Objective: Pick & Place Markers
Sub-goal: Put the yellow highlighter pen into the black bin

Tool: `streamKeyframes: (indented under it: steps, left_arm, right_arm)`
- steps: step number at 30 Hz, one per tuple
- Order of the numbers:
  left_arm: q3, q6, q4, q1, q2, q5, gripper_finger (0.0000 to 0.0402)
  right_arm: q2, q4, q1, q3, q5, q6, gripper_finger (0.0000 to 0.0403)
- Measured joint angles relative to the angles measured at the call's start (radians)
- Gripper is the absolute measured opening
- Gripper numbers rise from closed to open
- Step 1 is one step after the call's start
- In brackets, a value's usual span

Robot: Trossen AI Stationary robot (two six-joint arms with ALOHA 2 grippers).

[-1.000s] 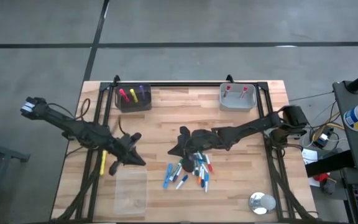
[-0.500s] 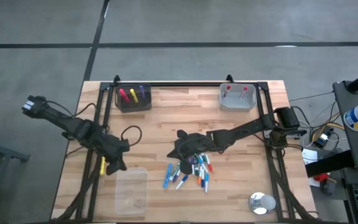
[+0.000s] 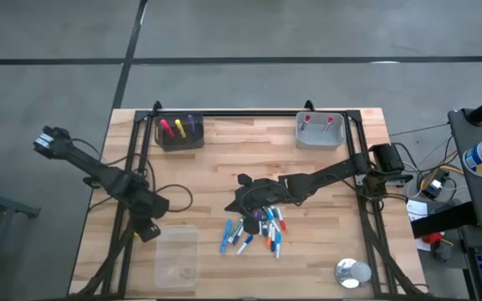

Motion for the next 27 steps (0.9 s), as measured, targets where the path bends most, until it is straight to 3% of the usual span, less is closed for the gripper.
streamKeyframes:
  steps: [14, 27]
  left_arm:
    - [0.0, 0.129, -0.139, -0.022, 0.28, 0.003, 0.0]
    - [0.0, 0.265, -0.14, -0.032, 0.493, -0.002, 0.0]
  right_arm:
    - [0.0, -0.026, 0.0, -0.005, 0.0, -0.003, 0.0008]
    - [-0.002, -0.026, 0.0, -0.005, 0.0, 0.0, 0.0008]
